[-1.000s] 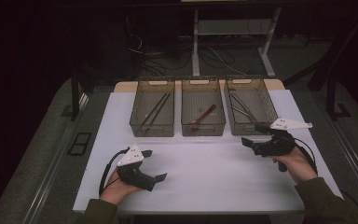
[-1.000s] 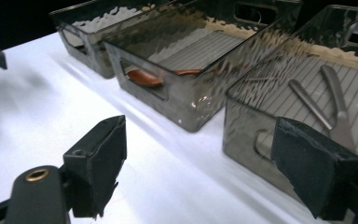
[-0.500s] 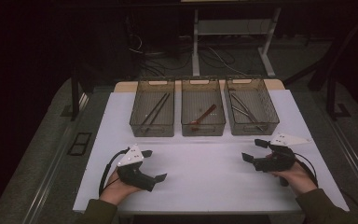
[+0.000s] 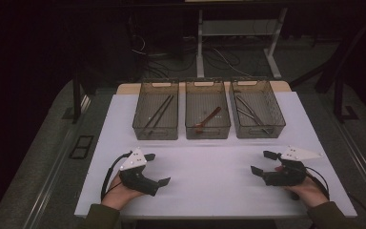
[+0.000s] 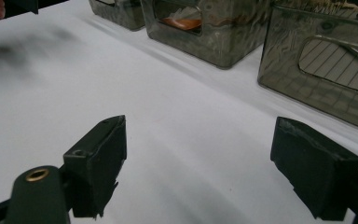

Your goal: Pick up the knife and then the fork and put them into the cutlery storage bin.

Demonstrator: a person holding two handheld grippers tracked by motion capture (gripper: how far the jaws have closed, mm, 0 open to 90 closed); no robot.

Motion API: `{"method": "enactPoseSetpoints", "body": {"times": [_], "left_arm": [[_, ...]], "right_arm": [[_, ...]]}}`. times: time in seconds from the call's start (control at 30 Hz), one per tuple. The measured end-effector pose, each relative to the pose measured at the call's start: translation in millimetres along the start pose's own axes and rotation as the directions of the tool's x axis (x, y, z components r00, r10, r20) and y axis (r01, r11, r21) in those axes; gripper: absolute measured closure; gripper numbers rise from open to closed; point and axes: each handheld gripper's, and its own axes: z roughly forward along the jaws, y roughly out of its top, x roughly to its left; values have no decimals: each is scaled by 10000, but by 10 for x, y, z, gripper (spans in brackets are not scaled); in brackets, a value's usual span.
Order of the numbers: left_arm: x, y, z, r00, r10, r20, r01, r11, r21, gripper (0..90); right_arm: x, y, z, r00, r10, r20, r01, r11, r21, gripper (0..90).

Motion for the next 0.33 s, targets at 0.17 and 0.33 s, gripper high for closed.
{"method": "enactPoseSetpoints", "body": {"times": [0.17, 0.33], "left_arm": [[-5, 0, 5, 10000, 13, 7, -13, 10000, -5, 0], [-2, 1, 6, 10000, 17, -9, -17, 10000, 15, 0]], "right_arm": [[6, -41, -56, 10000, -30, 17, 30, 10000, -18, 175], [0, -44, -87, 10000, 32, 33, -32, 9999, -146, 175]]}}
